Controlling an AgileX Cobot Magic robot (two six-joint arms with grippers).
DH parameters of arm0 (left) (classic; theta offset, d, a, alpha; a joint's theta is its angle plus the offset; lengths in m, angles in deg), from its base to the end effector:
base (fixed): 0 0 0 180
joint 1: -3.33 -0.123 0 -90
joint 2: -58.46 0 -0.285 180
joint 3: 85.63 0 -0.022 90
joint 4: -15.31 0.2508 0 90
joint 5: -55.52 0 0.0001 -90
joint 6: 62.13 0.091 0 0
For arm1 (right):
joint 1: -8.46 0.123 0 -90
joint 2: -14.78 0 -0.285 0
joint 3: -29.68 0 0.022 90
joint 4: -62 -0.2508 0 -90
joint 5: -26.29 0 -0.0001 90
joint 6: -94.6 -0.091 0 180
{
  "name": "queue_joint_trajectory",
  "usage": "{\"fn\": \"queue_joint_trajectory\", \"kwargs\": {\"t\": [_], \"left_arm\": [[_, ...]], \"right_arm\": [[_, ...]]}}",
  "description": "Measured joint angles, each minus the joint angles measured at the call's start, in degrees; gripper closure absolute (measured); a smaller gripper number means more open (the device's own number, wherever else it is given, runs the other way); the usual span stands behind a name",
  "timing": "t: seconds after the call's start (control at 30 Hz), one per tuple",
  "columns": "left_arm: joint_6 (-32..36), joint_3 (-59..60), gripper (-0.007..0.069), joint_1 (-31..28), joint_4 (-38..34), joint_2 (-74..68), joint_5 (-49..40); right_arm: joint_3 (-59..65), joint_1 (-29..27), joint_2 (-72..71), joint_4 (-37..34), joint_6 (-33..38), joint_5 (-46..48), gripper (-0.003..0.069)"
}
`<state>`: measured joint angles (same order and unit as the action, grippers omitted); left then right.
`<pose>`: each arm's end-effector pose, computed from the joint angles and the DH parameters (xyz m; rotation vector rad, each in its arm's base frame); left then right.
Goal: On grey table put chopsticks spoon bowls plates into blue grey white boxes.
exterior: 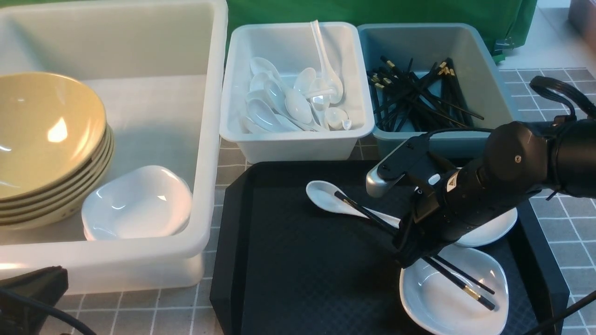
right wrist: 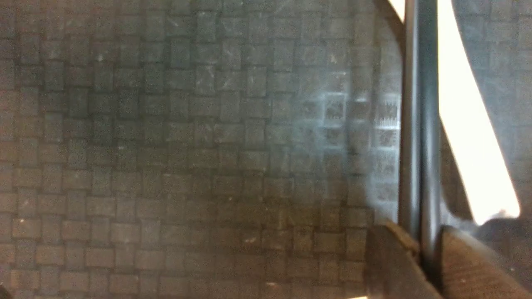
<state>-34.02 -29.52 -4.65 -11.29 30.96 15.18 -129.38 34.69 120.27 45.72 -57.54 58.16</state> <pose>0.0717 -0.0166 0.2597 0.1610 2.0805 -0.1491 0.2862 0.1560 0.1834 -0.9832 2.5698 0.2628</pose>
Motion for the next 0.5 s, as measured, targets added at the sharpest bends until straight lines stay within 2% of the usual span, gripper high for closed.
{"fn": "queue_joint_trajectory", "kwargs": {"t": [0.23,0.4,0.5], "left_arm": [[0.0,0.3,0.0633,0.0,-0.2,0.0,1.2],[0.0,0.4,0.0633,0.0,-0.2,0.0,1.3],[0.0,0.4,0.0633,0.0,-0.2,0.0,1.6]], "right_arm": [[-2.7,0.0,-2.3,0.1,0.0,5.2,0.0517],[-5.2,0.0,-9.9,0.2,0.6,8.8,0.0517],[-6.4,0.0,-14.2,0.2,2.5,6.0,0.0517]]}}
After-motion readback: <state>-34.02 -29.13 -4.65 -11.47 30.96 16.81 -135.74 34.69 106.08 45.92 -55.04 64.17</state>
